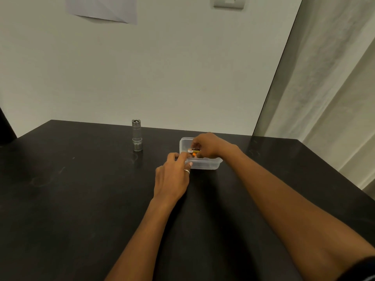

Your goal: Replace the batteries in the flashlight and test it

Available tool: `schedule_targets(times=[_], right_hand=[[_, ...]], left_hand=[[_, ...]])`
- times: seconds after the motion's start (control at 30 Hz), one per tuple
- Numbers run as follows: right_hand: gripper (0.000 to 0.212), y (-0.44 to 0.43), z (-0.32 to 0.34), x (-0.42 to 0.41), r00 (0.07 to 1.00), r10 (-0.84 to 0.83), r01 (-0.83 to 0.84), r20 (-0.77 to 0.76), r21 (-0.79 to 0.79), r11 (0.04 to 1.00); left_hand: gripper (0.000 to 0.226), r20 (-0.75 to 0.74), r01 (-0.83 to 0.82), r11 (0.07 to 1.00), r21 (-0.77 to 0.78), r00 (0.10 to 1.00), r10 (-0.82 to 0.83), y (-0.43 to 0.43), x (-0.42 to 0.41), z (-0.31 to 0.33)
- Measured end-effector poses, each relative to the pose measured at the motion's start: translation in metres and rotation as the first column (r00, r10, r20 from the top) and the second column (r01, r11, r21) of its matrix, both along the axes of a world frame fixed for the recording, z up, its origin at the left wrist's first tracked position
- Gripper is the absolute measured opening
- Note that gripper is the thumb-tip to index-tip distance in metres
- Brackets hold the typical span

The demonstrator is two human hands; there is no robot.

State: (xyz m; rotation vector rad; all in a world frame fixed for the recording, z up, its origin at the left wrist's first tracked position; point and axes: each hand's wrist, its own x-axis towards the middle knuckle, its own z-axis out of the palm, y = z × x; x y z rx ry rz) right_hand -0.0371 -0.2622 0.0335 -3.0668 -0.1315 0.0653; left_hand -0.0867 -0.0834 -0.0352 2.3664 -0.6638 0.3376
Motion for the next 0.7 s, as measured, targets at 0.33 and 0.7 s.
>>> schedule_targets(times=[0.33,0.7], right_hand=[[0.032,-0.008,0.000,0.002,0.994,-0.014,0.021,0.104,-0.058,0.998],[0.022,-0.010,0.002,-0.016,0.953,-0.074,0.110,0.295,-0.109,0.988]], left_hand=[[0.039,-0.015,-0.001,1.000,0.012,1.000,0.001,-0.001,0.002,0.001],[0.050,-0.031,-0.016,0.999,-0.052,0.999,0.015,0.000,0.000,0.004]])
